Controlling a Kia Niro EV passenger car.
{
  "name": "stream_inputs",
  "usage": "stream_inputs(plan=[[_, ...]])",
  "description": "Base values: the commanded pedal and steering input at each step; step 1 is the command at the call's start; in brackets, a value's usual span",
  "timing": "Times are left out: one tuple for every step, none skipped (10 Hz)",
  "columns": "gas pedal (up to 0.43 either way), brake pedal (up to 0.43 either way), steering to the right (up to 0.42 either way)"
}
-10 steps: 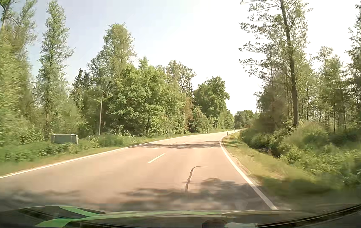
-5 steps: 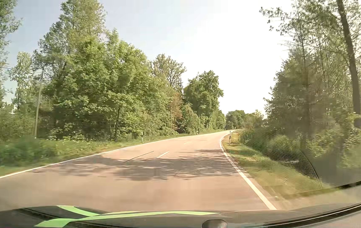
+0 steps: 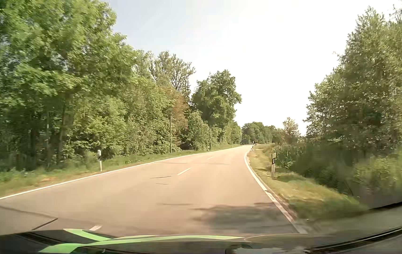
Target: Follow the waypoints while adhering to traffic rules and regulations
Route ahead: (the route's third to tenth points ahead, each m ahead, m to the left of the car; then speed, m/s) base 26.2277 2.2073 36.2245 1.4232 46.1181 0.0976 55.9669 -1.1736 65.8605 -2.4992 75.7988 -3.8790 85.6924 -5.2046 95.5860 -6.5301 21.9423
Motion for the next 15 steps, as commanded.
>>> stream_inputs(plan=[[0.189, 0.000, 0.020], [0.220, 0.000, 0.020], [0.220, 0.000, 0.021], [0.220, 0.000, 0.021], [0.220, 0.000, 0.021], [0.197, 0.000, 0.021], [0.157, 0.000, 0.021], [0.157, 0.000, 0.021], [0.169, 0.000, 0.019], [0.169, 0.000, 0.018], [0.169, 0.000, 0.018], [0.169, 0.000, 0.018], [0.177, 0.000, 0.017], [0.177, 0.000, 0.016], [0.189, 0.000, 0.014]])
